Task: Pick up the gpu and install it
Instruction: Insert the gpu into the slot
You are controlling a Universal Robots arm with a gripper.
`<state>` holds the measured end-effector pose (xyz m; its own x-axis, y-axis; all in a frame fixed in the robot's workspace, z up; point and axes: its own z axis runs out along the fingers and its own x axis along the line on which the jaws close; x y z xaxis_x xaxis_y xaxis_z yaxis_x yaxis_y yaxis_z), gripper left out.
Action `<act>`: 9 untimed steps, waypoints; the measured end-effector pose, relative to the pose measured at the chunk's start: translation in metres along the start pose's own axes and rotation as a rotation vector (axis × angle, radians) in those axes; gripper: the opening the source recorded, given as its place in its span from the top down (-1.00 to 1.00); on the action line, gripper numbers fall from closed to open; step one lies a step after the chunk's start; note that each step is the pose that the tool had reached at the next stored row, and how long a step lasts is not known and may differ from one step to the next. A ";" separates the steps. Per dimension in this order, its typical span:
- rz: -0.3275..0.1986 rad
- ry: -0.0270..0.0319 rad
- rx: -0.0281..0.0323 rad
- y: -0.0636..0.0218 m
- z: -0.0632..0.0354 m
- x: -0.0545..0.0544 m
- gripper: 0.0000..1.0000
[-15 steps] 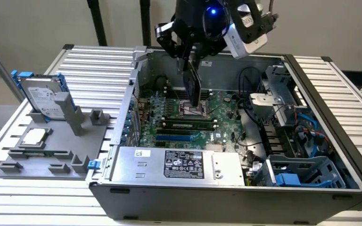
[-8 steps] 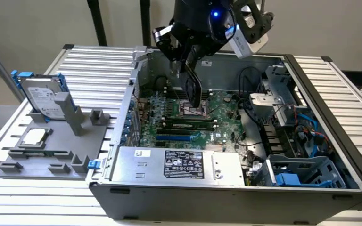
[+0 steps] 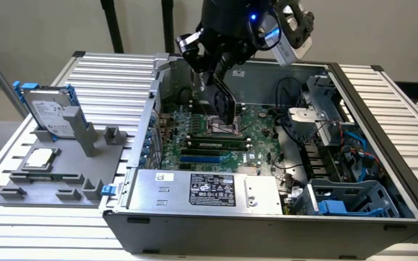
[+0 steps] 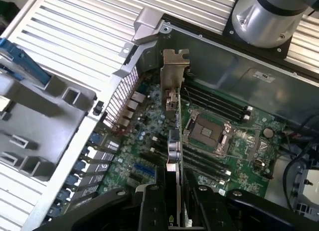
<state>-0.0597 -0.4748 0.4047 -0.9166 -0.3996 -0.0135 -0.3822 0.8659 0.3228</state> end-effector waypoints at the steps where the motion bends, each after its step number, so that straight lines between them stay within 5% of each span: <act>1: -0.004 0.0016 0.0000 -0.0007 -0.0001 -0.002 1.00; 6: -0.029 0.0099 -0.0004 -0.0049 0.0010 -0.010 1.00; 9: -0.062 0.0214 -0.0001 -0.0069 0.0035 -0.012 1.00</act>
<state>-0.0463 -0.4748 0.3993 -0.8886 -0.4584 -0.0130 -0.4378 0.8394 0.3220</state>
